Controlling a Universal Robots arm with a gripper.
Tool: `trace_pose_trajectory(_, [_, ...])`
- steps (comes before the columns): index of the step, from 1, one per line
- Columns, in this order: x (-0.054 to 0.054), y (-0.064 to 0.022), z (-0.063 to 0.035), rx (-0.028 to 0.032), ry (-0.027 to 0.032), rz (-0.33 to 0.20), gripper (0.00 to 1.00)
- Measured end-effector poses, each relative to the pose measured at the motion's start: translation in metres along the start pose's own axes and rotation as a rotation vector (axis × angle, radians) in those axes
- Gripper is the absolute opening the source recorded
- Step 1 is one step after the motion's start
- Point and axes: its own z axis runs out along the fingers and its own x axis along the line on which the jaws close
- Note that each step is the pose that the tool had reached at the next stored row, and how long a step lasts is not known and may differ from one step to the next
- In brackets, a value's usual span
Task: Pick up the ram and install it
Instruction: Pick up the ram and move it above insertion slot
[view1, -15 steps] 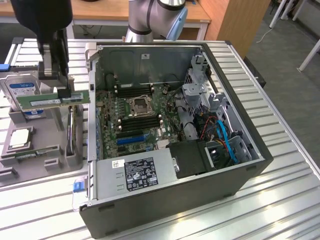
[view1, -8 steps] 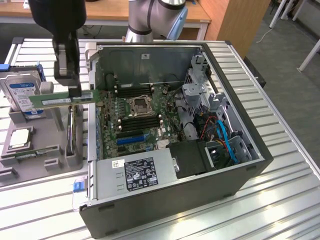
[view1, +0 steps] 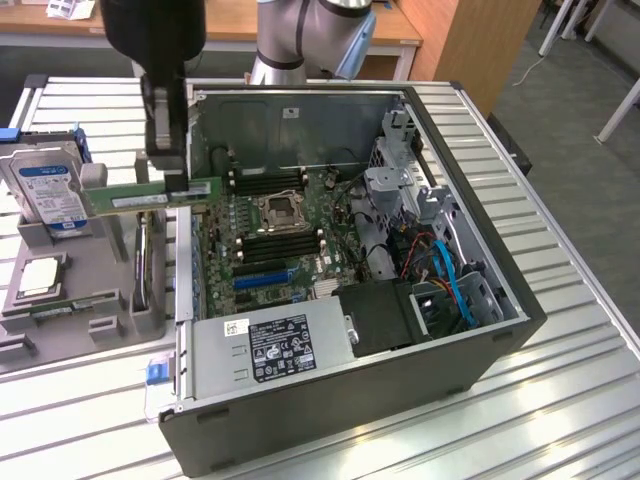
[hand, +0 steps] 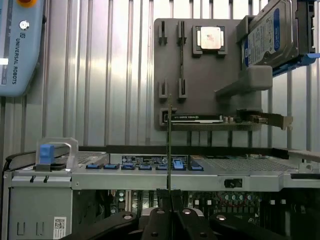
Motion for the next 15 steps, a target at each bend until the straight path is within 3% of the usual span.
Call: trace_pose_trajectory(15, [0.000, -0.0491, -0.0020, 0.0001, 0.0000, 0.000, 0.12])
